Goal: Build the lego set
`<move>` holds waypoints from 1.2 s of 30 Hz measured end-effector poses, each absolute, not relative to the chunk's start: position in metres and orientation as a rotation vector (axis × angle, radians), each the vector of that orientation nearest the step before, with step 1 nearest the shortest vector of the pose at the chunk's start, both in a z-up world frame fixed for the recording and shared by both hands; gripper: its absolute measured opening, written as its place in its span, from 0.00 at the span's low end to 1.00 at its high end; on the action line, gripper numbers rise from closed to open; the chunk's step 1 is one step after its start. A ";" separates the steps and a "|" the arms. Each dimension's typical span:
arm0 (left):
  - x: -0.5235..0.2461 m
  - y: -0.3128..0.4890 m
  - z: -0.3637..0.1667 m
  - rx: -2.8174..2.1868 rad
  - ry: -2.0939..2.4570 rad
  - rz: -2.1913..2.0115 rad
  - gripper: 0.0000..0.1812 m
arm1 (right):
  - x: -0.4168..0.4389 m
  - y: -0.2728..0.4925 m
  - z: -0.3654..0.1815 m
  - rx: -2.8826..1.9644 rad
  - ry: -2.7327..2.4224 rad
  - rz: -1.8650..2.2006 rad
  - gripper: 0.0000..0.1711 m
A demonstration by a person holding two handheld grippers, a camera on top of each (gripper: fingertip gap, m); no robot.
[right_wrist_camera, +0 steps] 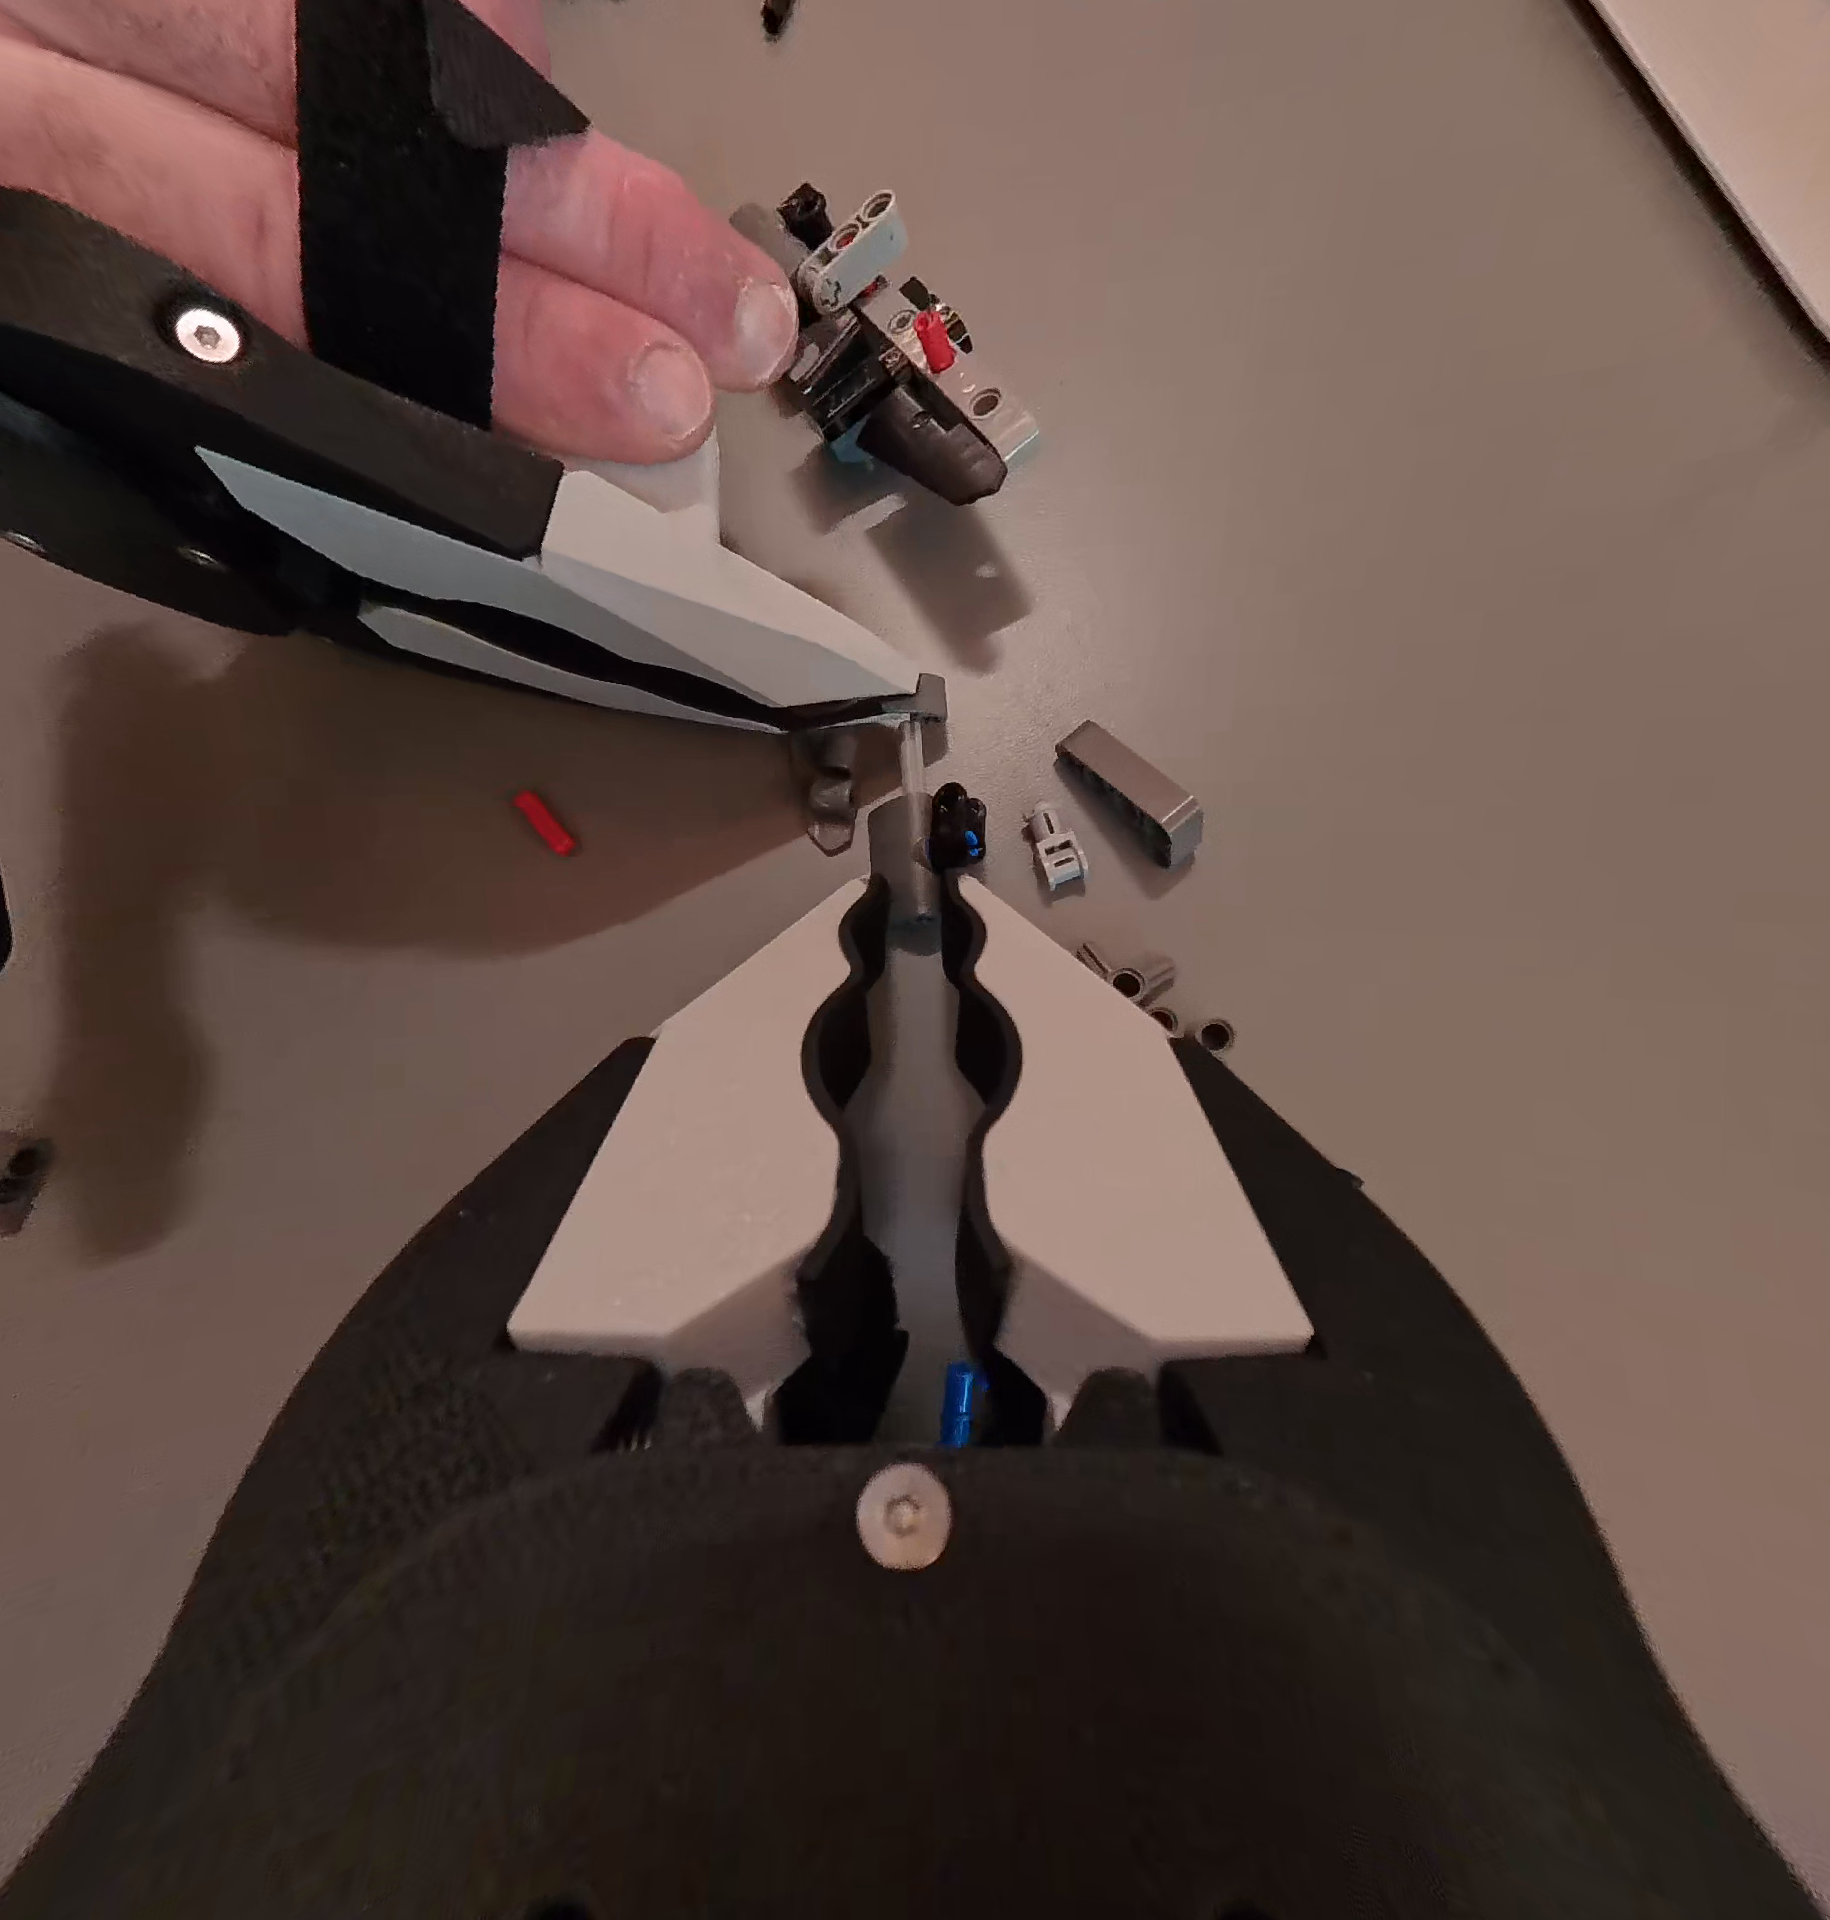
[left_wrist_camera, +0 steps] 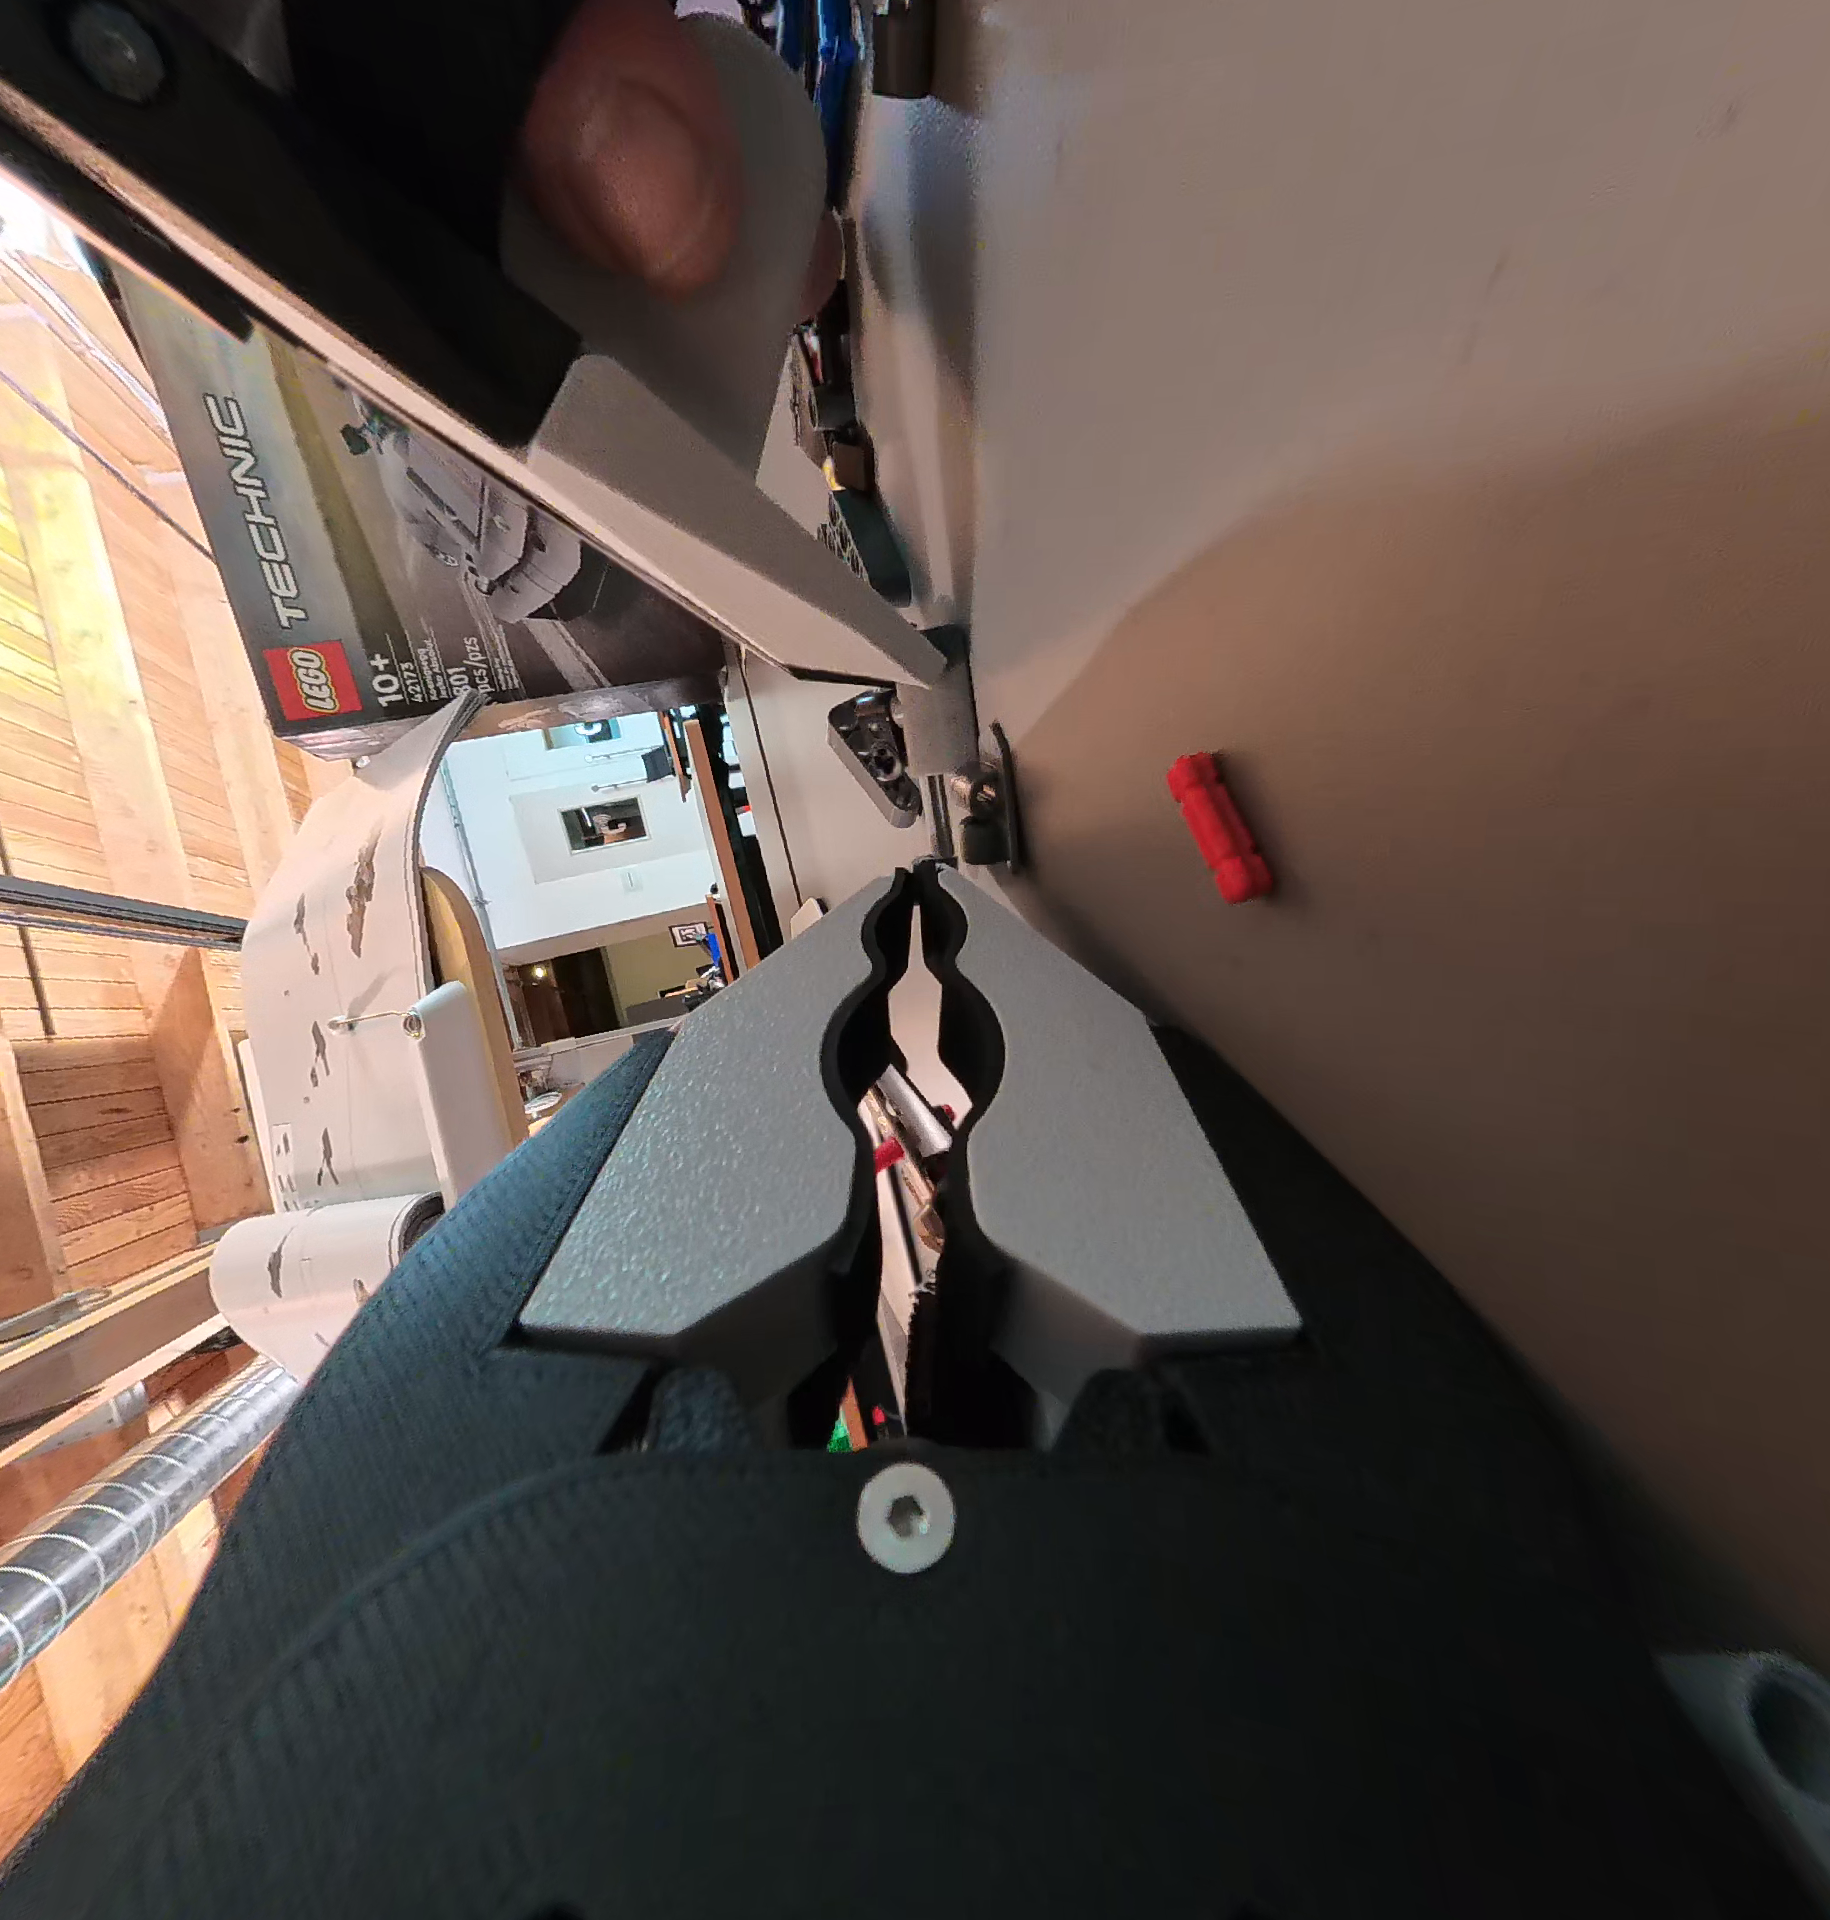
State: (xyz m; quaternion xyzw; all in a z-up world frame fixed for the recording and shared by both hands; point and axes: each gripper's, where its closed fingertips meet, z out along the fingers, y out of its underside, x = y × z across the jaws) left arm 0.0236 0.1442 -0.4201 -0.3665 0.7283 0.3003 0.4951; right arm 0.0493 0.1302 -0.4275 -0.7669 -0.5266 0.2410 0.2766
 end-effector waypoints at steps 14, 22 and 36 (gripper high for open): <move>0.025 0.144 -0.421 -0.883 1.769 0.718 0.00 | 0.044 0.130 -0.424 -1.938 -1.540 0.506 0.19; 0.023 0.143 -0.422 -0.892 1.775 0.719 0.00 | 0.040 0.132 -0.429 -1.895 -1.631 0.510 0.13; 0.023 0.144 -0.422 -0.903 1.772 0.715 0.00 | 0.043 0.131 -0.421 -1.901 -1.624 0.574 0.07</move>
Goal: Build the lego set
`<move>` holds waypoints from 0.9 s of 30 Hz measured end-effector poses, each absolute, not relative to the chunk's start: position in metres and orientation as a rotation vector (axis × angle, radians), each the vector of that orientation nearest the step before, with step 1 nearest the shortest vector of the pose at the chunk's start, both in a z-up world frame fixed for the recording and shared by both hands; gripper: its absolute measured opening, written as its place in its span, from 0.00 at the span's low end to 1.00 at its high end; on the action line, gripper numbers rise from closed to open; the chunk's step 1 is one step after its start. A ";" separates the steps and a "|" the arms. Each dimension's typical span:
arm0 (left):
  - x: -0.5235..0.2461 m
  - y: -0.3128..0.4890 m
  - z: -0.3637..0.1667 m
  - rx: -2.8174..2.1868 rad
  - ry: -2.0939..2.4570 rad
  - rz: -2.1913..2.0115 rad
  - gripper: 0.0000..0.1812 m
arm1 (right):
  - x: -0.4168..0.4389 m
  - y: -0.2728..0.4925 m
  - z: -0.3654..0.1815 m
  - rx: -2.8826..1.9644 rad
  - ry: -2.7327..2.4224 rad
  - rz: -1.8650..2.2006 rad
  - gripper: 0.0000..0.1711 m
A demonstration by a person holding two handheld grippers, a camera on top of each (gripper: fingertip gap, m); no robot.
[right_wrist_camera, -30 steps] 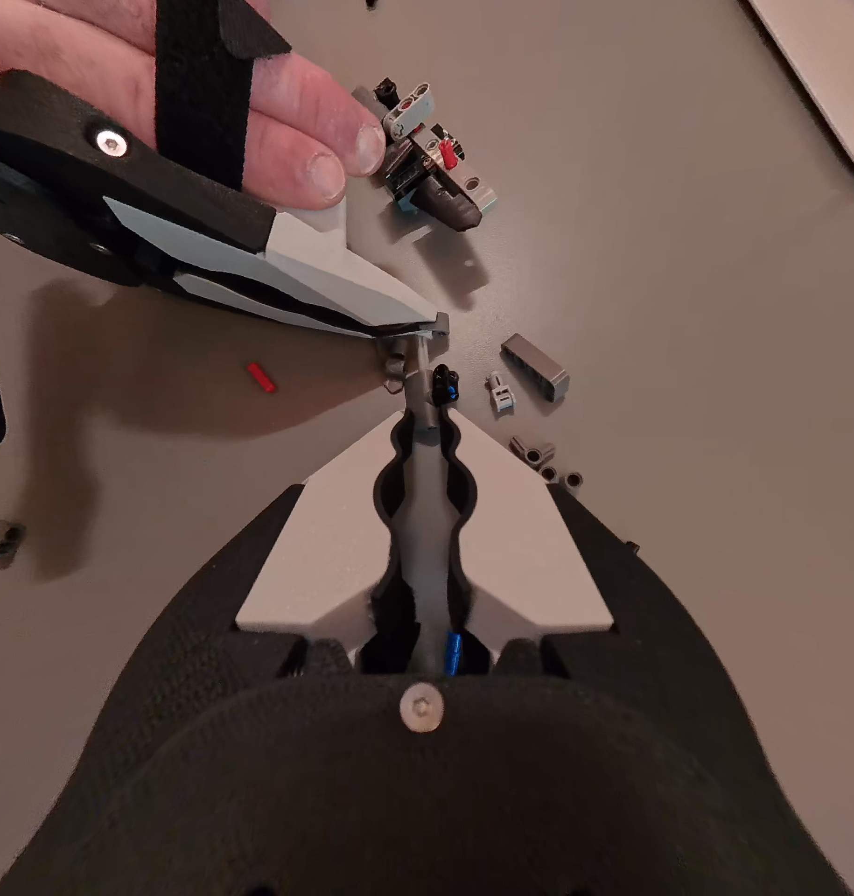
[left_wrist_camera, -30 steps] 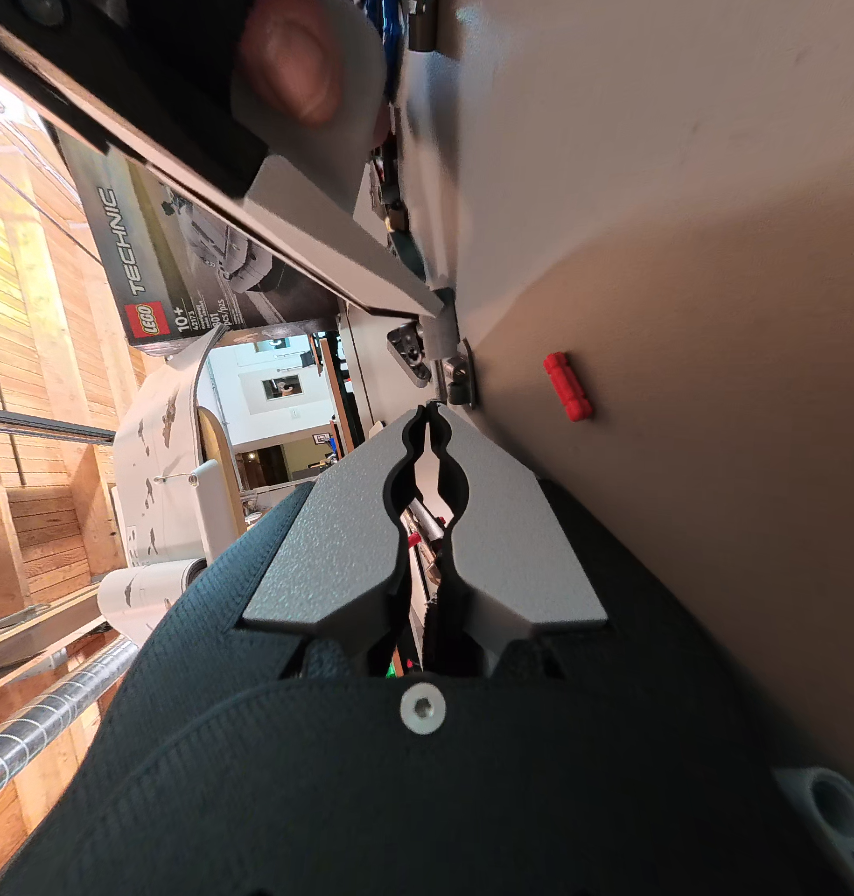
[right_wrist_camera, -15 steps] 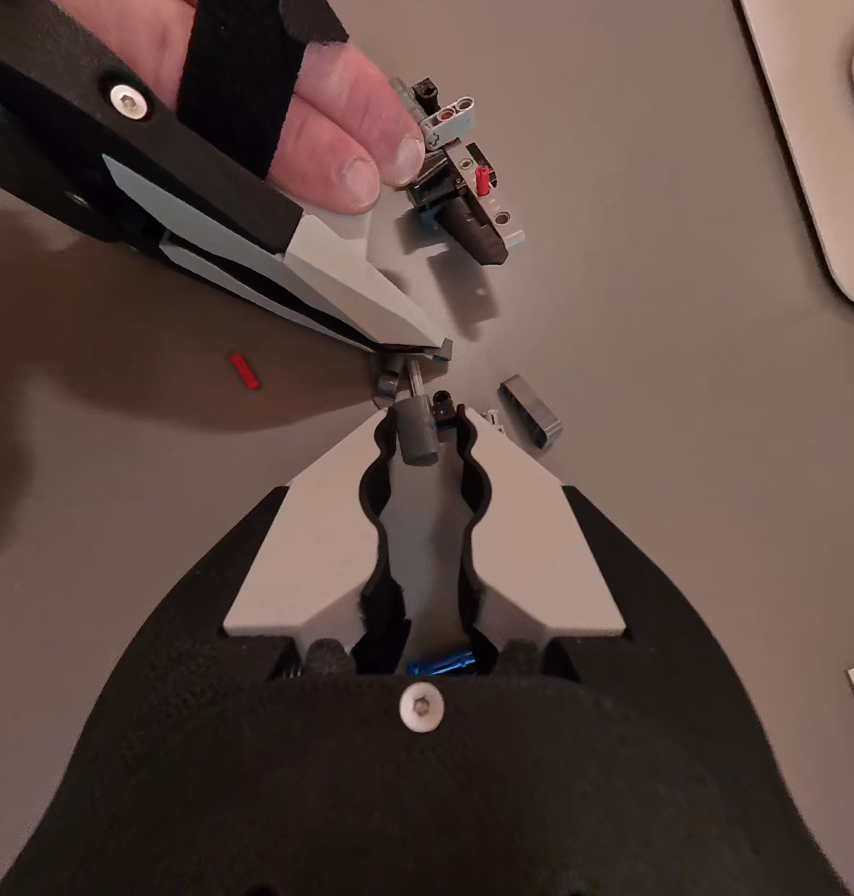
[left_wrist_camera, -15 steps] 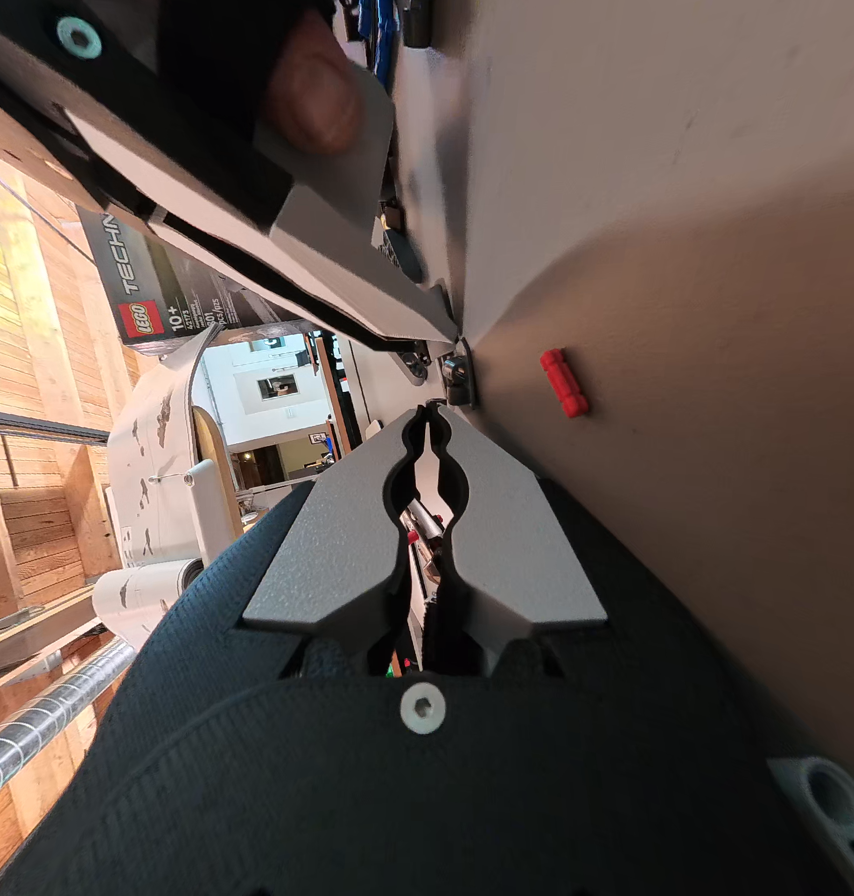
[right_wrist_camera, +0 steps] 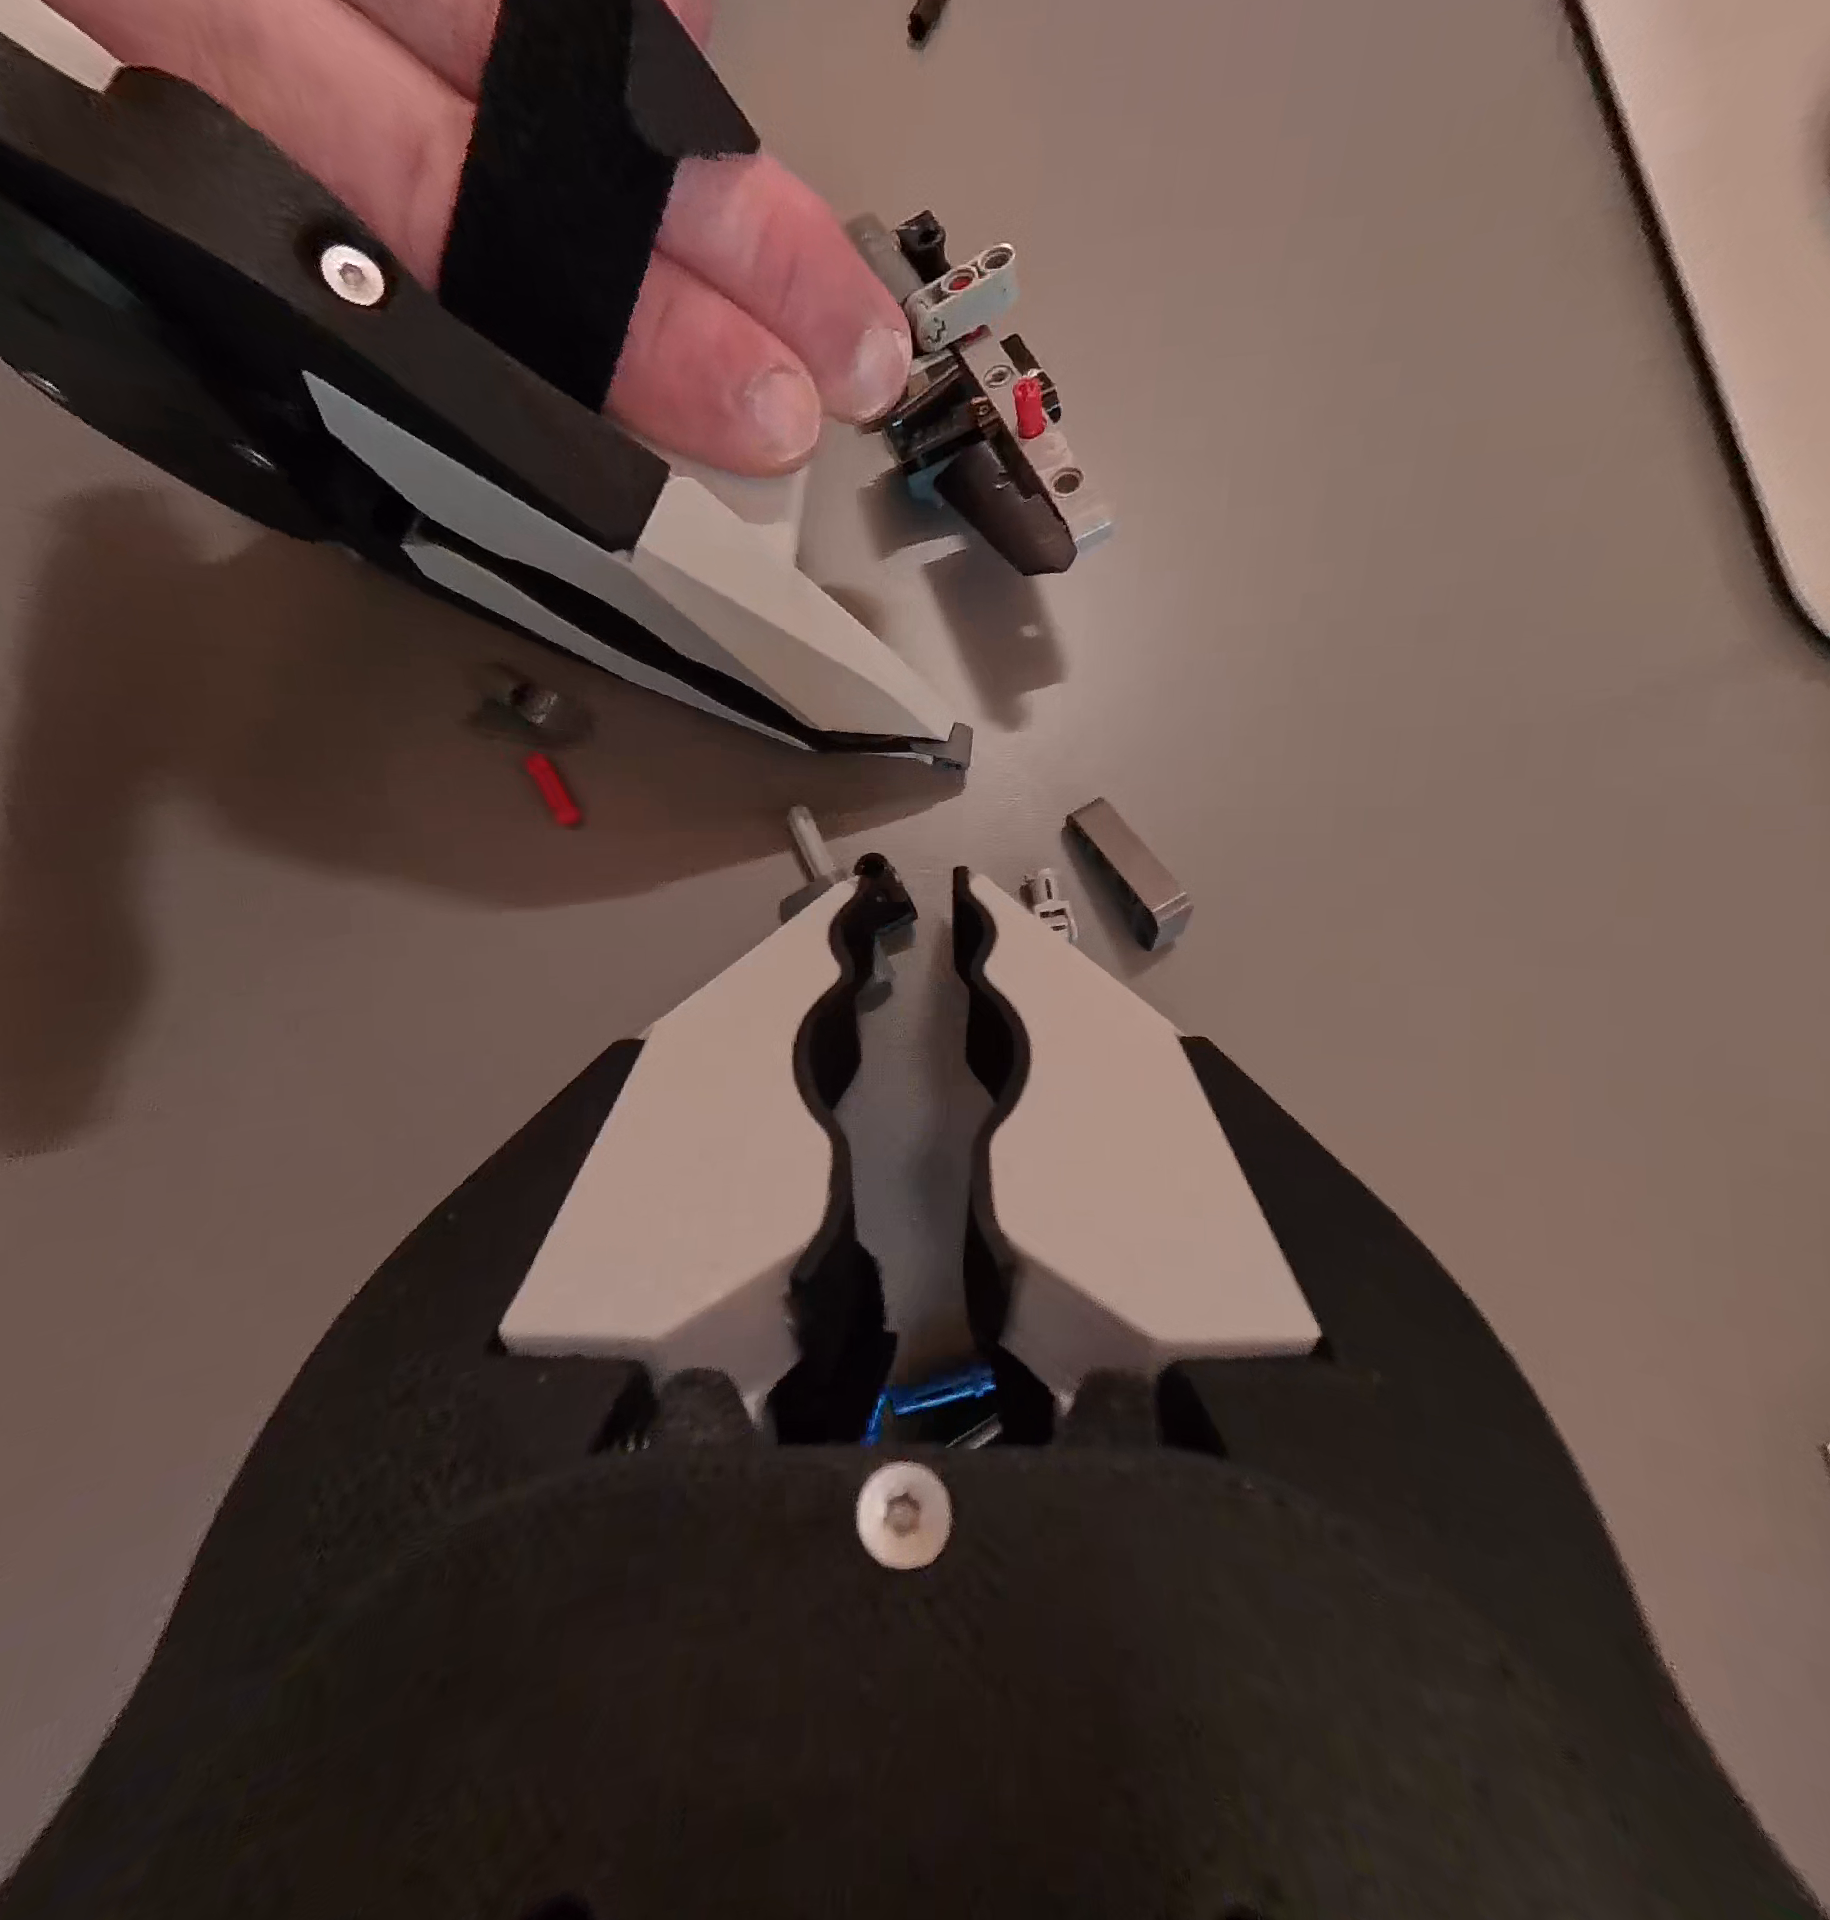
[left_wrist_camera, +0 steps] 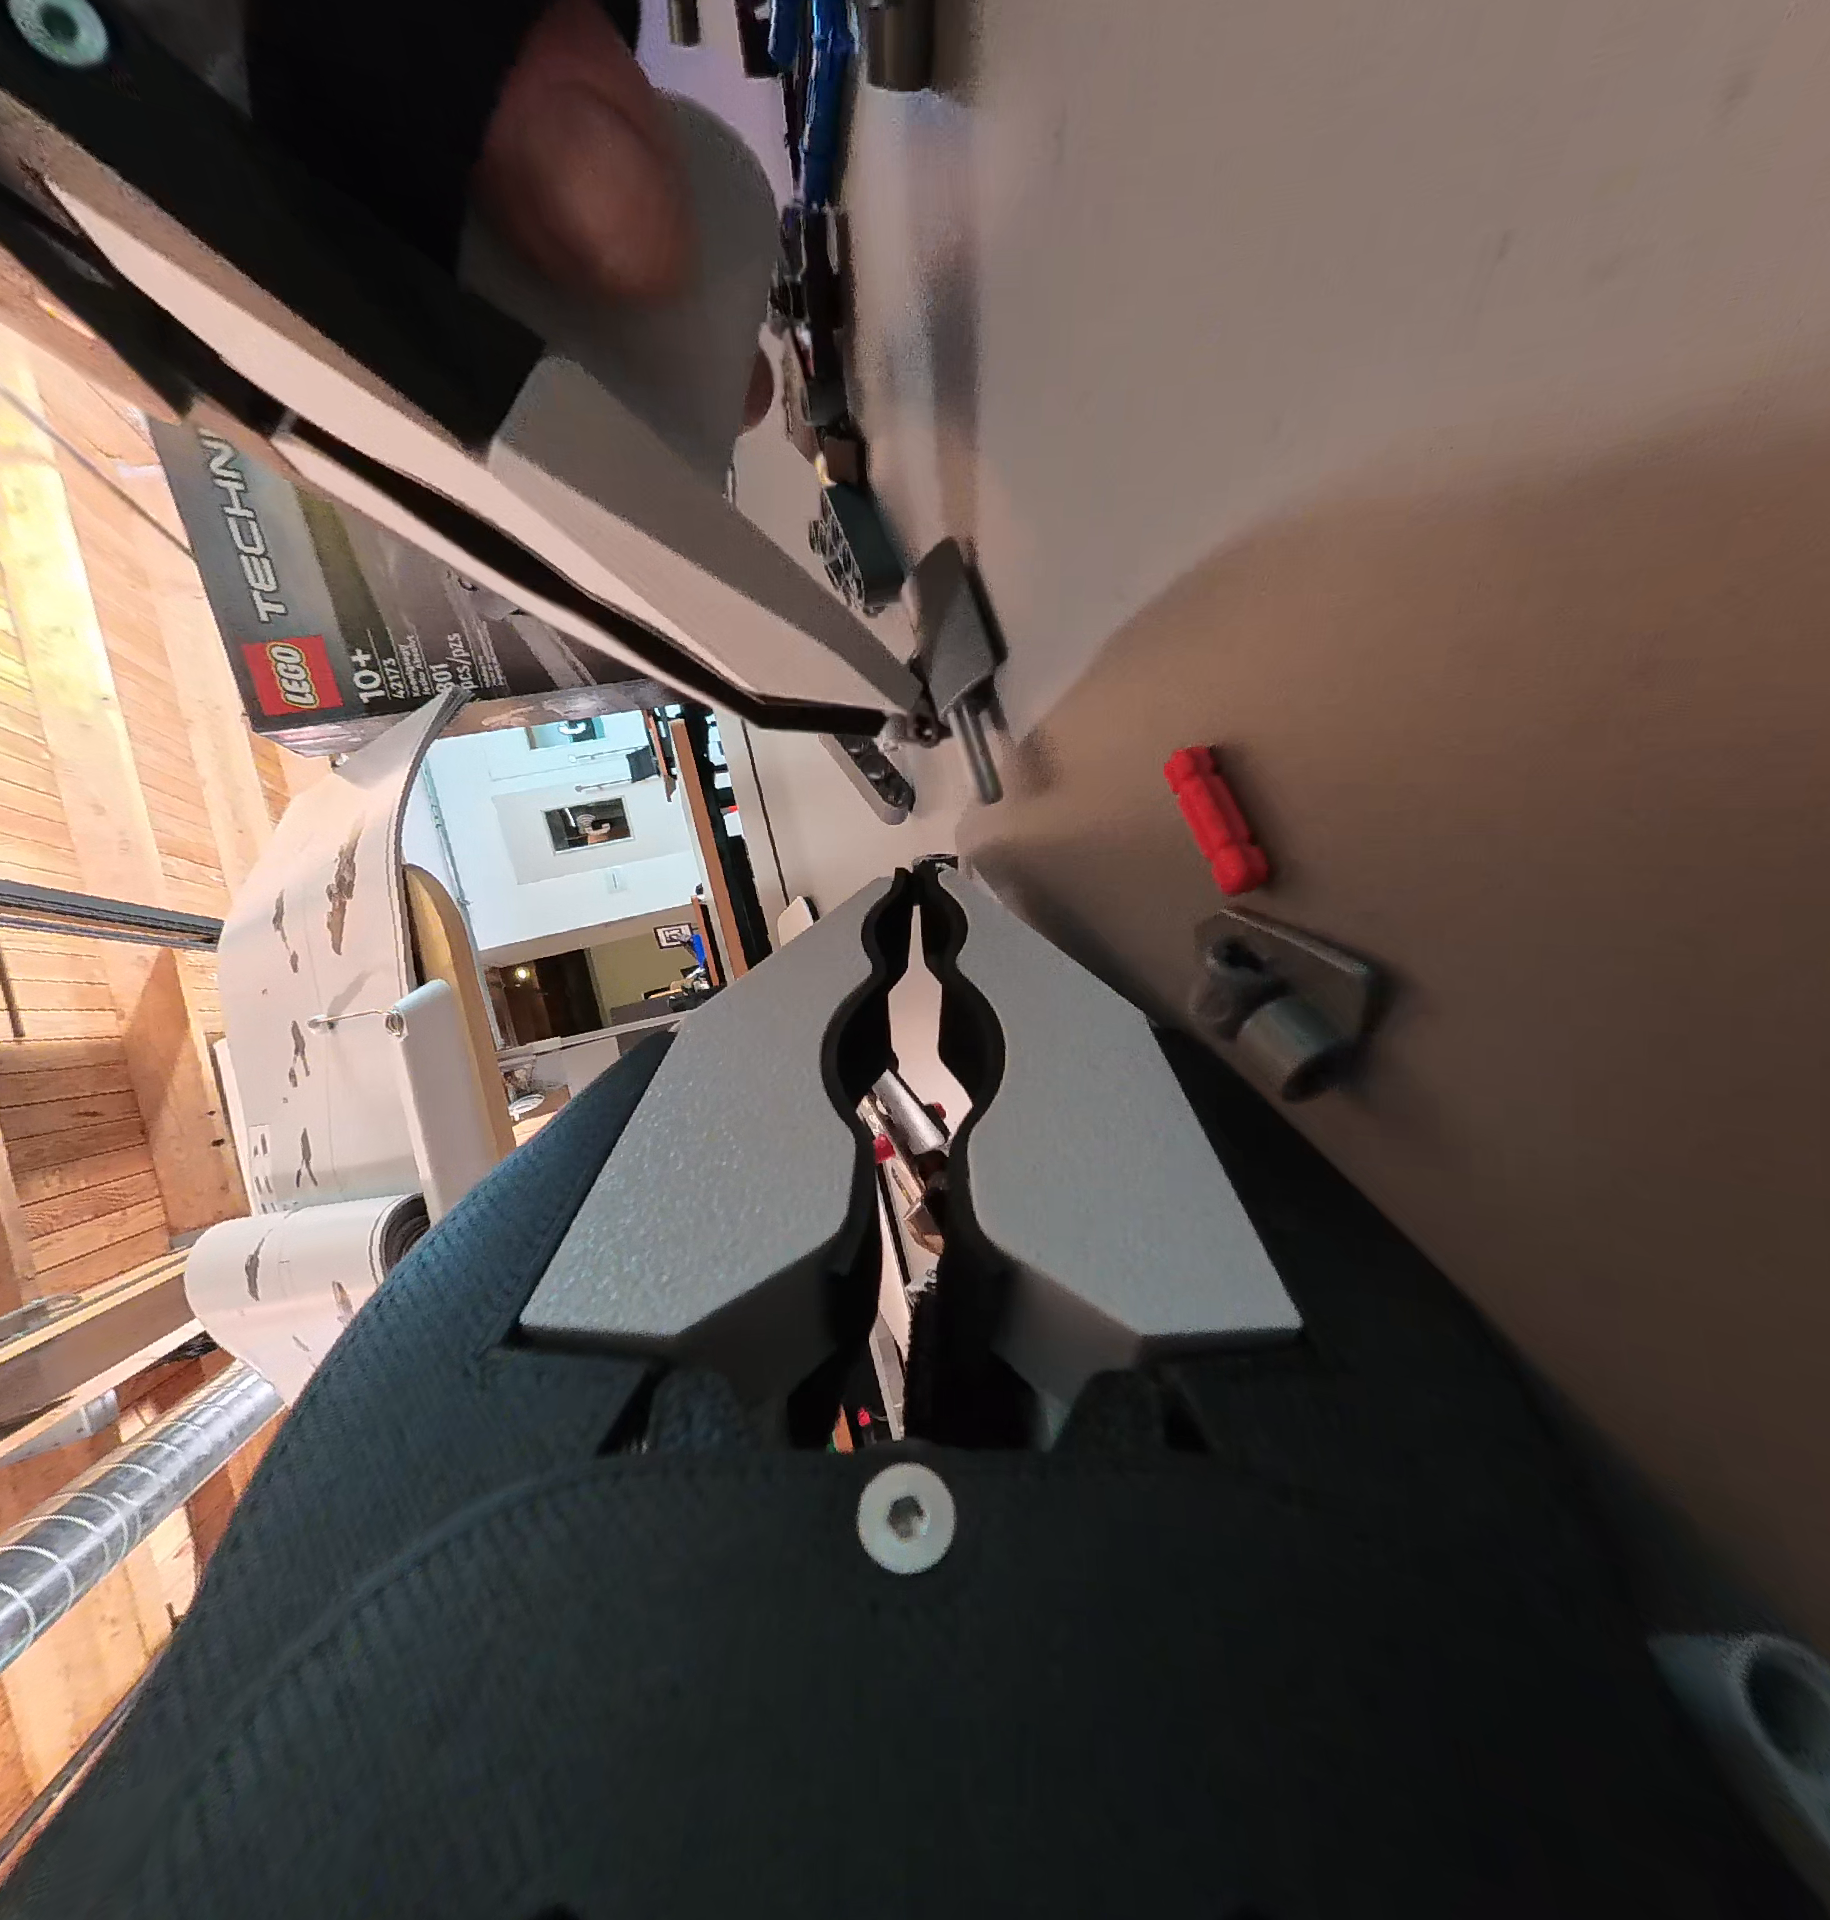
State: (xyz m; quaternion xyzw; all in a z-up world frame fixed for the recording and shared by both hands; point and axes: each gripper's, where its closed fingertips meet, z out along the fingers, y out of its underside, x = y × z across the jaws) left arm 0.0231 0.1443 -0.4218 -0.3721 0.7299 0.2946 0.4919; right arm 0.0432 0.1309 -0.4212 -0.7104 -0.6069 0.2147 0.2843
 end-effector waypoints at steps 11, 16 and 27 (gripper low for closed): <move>0.023 0.144 -0.423 -0.910 1.776 0.713 0.00 | 0.044 0.103 -0.411 -1.689 -1.916 0.601 0.23; 0.023 0.145 -0.423 -0.912 1.777 0.713 0.00 | 0.045 0.087 -0.420 -1.556 -2.093 0.510 0.21; 0.024 0.144 -0.422 -0.916 1.774 0.711 0.00 | 0.039 0.088 -0.430 -1.472 -2.157 0.465 0.01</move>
